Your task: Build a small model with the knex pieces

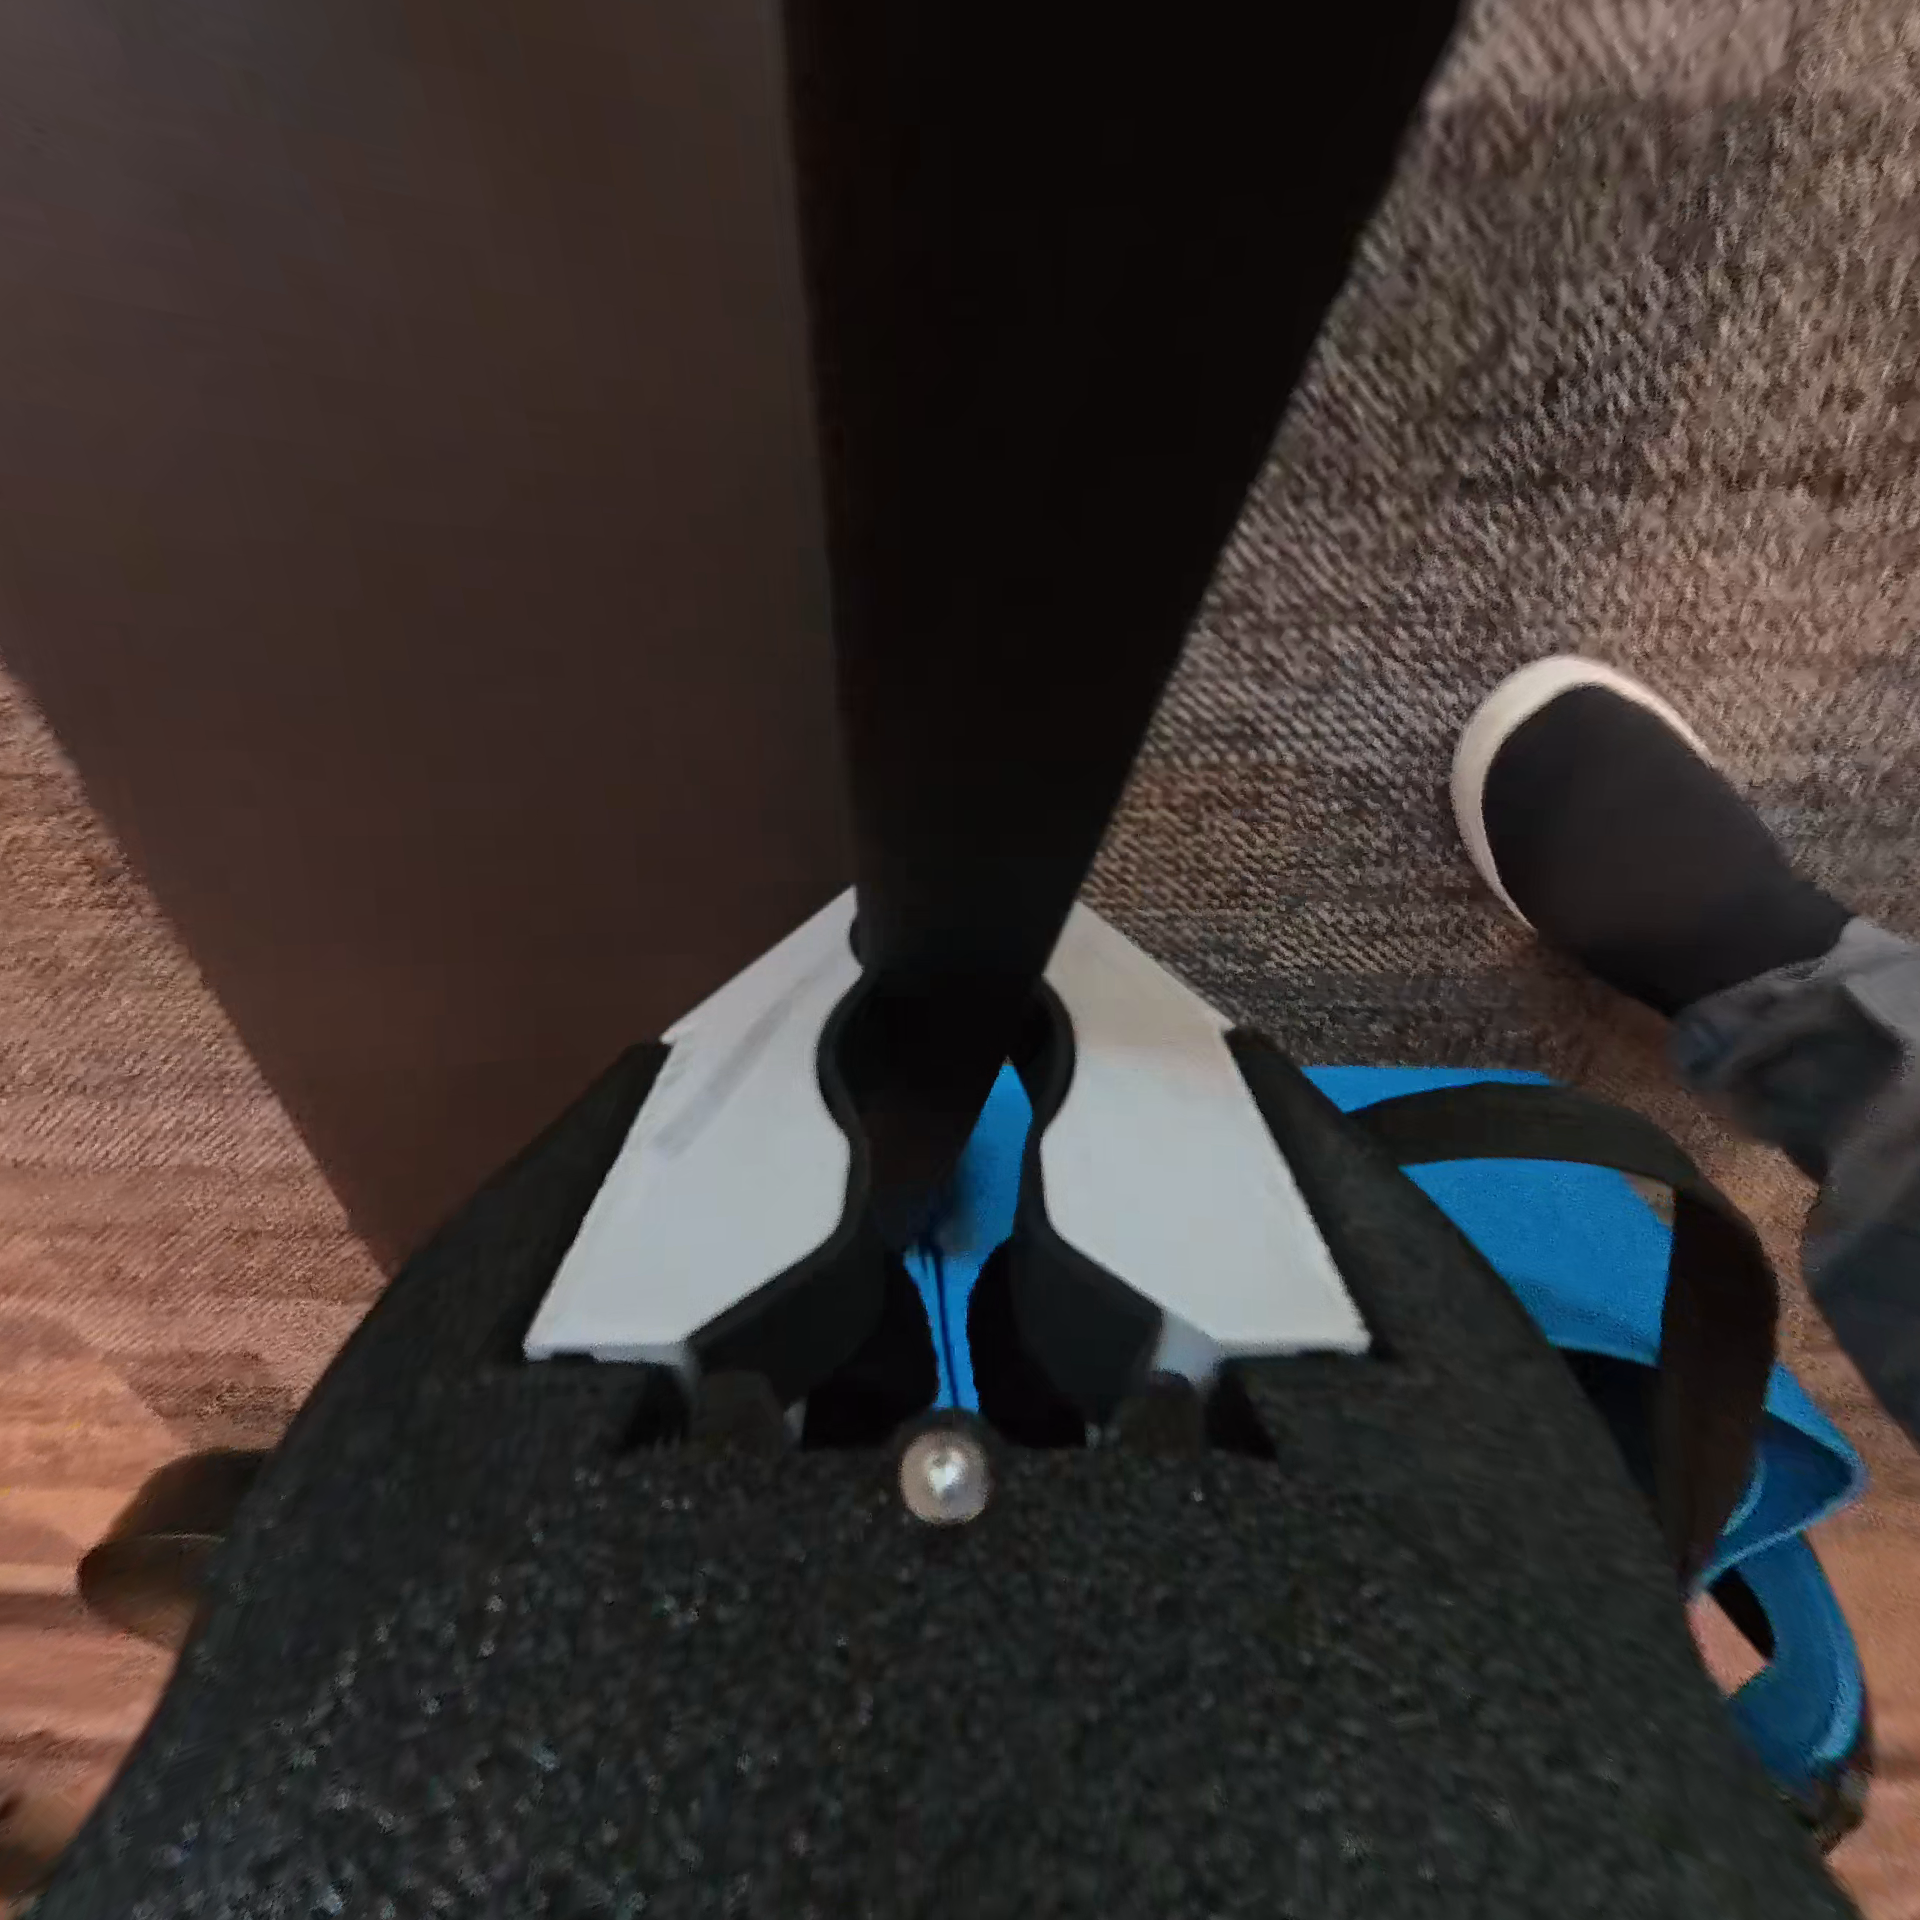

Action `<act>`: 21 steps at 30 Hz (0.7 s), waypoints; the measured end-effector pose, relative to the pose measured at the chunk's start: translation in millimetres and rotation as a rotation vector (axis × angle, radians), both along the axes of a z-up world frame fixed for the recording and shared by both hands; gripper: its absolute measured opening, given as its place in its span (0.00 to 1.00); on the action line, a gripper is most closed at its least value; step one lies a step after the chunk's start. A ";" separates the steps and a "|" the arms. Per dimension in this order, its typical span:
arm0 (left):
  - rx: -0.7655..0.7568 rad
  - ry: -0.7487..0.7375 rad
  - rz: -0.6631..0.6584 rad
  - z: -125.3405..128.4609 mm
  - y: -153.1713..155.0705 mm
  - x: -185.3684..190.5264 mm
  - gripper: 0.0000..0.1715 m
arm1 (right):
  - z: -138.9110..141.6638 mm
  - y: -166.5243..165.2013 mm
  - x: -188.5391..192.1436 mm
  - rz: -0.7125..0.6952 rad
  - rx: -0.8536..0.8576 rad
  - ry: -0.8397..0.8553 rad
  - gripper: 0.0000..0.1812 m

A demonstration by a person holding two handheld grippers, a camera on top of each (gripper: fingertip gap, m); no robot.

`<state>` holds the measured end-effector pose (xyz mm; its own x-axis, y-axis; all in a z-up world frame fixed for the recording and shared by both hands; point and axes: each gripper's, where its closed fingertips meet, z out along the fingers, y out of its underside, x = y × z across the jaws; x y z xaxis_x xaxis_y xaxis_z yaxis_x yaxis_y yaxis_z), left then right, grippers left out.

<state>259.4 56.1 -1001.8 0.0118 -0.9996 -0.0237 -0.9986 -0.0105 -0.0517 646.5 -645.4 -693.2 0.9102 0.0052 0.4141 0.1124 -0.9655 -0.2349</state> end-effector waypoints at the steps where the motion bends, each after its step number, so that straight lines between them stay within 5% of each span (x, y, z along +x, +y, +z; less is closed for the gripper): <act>1: 0.006 -0.035 0.030 17.4 17.7 3.4 0.09 | 0.0 -0.1 0.0 0.000 -0.001 0.000 0.70; 5: 0.051 -0.098 0.074 69.8 73.8 12.6 0.09 | 0.0 -0.2 -0.1 0.001 -0.003 0.000 0.70; 10: 0.094 -0.091 0.064 103.6 110.5 18.8 0.08 | -0.4 -0.7 -0.1 0.001 -0.009 0.003 0.70; 15: 0.103 0.063 -0.028 102.3 119.3 4.4 0.09 | -0.7 -1.2 0.0 0.000 -0.016 0.003 0.70; 21: 0.055 0.279 -0.096 57.2 109.9 -41.6 0.09 | -0.8 -1.5 0.1 0.000 -0.016 0.004 0.70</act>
<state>217.8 165.9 -944.6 -0.0975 -0.9930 -0.0673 -0.9707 0.0799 0.2268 646.6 -646.9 -693.9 0.9120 0.0120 0.4100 0.1116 -0.9691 -0.2199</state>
